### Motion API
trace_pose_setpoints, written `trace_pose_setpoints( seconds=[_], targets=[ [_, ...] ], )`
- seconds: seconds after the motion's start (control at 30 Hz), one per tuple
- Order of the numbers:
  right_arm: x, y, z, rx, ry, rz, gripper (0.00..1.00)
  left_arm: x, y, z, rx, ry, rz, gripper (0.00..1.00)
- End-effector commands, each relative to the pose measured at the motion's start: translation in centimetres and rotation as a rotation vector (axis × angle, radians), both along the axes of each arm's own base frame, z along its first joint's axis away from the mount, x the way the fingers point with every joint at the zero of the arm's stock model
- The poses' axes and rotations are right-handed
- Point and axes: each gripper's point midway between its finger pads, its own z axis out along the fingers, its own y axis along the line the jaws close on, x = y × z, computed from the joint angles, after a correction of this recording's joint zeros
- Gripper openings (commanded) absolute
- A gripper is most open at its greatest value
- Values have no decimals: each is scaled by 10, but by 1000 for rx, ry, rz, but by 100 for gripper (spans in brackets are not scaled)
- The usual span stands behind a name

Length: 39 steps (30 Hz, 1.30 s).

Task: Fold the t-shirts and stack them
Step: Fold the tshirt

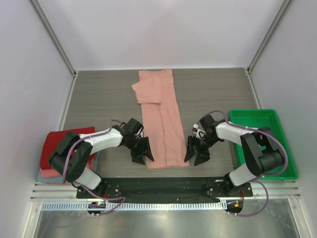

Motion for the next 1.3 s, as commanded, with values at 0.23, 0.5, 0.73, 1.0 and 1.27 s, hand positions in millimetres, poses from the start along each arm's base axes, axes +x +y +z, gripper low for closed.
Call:
trace_pose_setpoints(
  seconds=[0.23,0.5,0.73,1.0,1.27],
  targets=[
    [12,10,-13,-14,12,-2,61,0,-5,-1,-54,-18,9,38],
    [16,18,-17,6,23,-8,44,0,-10,-3,-82,-14,-3,23],
    [40,32,-10,64,-20,2,13,8,-2,4,-56,-40,-20,0],
    [62,38,46,145,-184,29,3,60,12,47,-61,-212,-51,0],
    [145,26,91,139,-415,-16,2,142,33,84,-17,-421,-13,0]
  ],
)
